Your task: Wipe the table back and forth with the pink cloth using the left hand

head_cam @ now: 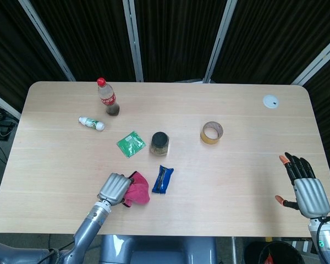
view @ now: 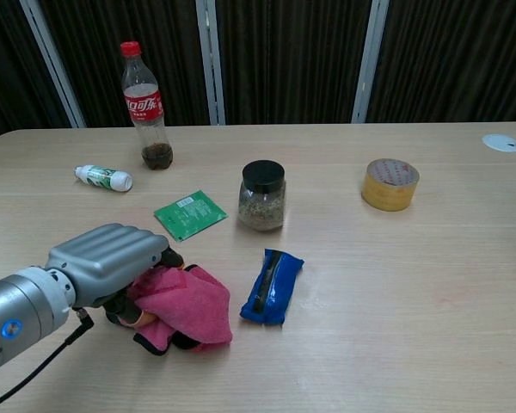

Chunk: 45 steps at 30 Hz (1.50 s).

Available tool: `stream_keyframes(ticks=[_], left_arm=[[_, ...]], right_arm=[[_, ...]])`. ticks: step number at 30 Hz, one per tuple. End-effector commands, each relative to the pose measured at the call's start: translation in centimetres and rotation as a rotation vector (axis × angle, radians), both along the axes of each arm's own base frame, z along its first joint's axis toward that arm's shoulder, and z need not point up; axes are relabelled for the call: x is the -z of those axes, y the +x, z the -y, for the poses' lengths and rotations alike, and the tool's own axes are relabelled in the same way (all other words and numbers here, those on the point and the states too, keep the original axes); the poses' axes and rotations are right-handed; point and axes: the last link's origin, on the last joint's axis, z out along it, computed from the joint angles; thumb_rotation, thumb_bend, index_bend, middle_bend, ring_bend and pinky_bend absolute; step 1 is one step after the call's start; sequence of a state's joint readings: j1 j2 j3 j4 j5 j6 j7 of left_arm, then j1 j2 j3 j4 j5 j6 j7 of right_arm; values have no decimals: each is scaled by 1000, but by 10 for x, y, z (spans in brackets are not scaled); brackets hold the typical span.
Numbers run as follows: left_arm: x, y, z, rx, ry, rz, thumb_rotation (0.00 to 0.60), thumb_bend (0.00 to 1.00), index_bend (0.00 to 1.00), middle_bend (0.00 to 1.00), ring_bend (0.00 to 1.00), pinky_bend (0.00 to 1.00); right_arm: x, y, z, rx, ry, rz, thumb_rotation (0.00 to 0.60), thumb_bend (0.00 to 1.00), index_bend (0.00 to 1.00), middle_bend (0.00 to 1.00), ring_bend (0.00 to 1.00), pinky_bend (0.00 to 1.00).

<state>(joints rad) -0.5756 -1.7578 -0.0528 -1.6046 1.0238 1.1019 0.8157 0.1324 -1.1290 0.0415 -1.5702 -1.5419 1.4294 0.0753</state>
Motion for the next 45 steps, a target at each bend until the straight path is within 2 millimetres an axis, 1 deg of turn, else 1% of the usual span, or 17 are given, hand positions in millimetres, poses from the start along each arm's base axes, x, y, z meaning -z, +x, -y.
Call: stream_keyframes(ticks=[1, 6, 8, 9, 12, 17, 19, 20, 25, 28, 30, 33, 36, 38, 41, 44, 45], left_arm=[[-8, -14, -10, -26, 34, -33, 600, 702, 830, 584, 498, 568], [-28, -46, -28, -81, 90, -95, 600, 700, 829, 581, 497, 567], [-34, -54, -32, -94, 104, -111, 600, 702, 828, 580, 497, 567], [-45, -67, -37, -112, 131, -139, 600, 703, 828, 579, 497, 567], [-65, -87, -45, -130, 165, -167, 600, 703, 827, 576, 496, 567], [-98, -104, -57, -163, 235, -150, 600, 697, 822, 571, 492, 564], [-110, -106, -62, -175, 262, -123, 600, 687, 818, 567, 489, 562], [-115, -105, -64, -178, 277, -107, 600, 664, 812, 561, 484, 561], [-134, -100, -73, -168, 333, -18, 600, 491, 732, 490, 432, 545], [-139, -96, -75, -157, 346, 15, 600, 406, 691, 447, 401, 528], [-140, -94, -76, -150, 349, 23, 600, 362, 665, 420, 369, 486], [-139, -92, -75, -141, 345, 29, 600, 310, 602, 346, 288, 396], [-135, -92, -73, -136, 334, 31, 600, 226, 484, 181, 137, 266], [-133, -92, -72, -133, 324, 24, 600, 155, 353, 43, 25, 175], [-128, -92, -70, -123, 313, 10, 600, 93, 226, 0, 0, 107], [-125, -91, -69, -122, 313, 10, 600, 26, 152, 0, 0, 39], [-125, -90, -69, -121, 314, 11, 600, 17, 145, 0, 0, 29]], right_arm=[[0, 0, 0, 0, 3, 1, 600, 0, 0, 0, 0, 0], [0, 0, 0, 3, 3, 2, 600, 0, 0, 0, 0, 0], [0, 0, 0, 4, 4, 1, 600, 0, 0, 0, 0, 0], [0, 1, -1, 3, 3, 1, 600, 0, 0, 0, 0, 0], [1, 1, 0, 4, 5, -1, 600, 0, 0, 0, 0, 0], [1, 1, 0, 5, 3, -3, 600, 0, 0, 0, 0, 0], [1, 1, 0, 4, 3, -4, 600, 0, 0, 0, 0, 0], [1, 1, 0, 4, 3, -5, 600, 0, 0, 0, 0, 0], [1, 1, 0, 3, 3, -7, 600, 0, 0, 0, 0, 0], [1, 1, -1, 6, 3, -7, 600, 0, 0, 0, 0, 0], [1, 1, -1, 7, 2, -8, 600, 0, 0, 0, 0, 0], [1, 1, 0, 9, 3, -8, 600, 0, 0, 0, 0, 0], [1, 1, 0, 10, 4, -7, 600, 0, 0, 0, 0, 0], [1, 1, 0, 12, 5, -7, 600, 0, 0, 0, 0, 0], [1, 0, 0, 14, 6, -5, 600, 0, 0, 0, 0, 0], [1, 0, 0, 15, 7, -3, 600, 0, 0, 0, 0, 0], [1, 0, 0, 15, 8, -2, 600, 0, 0, 0, 0, 0]])
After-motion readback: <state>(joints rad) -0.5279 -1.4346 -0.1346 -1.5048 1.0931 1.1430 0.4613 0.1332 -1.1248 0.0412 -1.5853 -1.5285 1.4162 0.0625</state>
